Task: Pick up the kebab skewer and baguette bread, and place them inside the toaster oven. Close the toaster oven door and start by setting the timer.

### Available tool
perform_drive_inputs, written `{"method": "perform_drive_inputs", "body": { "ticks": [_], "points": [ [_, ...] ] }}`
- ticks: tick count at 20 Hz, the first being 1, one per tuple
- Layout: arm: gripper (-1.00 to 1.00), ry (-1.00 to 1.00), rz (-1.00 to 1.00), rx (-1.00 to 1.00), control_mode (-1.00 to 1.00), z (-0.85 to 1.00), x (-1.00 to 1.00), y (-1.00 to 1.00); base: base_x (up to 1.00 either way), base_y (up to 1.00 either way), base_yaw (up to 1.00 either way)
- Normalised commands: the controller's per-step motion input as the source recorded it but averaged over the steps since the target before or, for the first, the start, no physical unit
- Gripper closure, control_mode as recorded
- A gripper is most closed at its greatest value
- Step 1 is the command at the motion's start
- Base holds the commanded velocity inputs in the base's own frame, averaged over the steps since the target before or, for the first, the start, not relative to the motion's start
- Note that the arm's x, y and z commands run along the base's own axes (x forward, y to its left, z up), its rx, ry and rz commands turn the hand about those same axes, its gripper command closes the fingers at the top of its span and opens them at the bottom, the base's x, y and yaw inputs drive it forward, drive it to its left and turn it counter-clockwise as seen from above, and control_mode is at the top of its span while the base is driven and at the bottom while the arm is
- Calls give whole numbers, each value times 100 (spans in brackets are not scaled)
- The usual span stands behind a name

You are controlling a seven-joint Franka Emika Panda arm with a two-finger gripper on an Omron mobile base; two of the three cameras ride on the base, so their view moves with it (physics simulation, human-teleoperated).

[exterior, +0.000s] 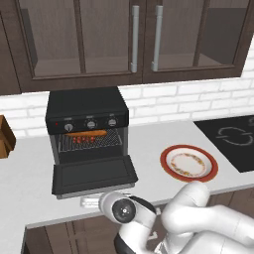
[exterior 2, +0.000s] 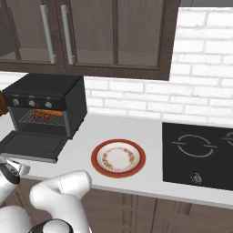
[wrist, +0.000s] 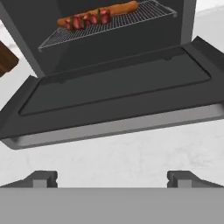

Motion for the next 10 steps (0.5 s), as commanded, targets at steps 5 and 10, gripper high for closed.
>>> {"method": "perform_drive_inputs", "body": {
  "ticks": [5,10],
  "points": [
    [-100,0,1,-6,-100,-20,5,19,0,0,0],
    [-100,0,4,-5,-100,-12,23,17,0,0,0]
  ]
}}
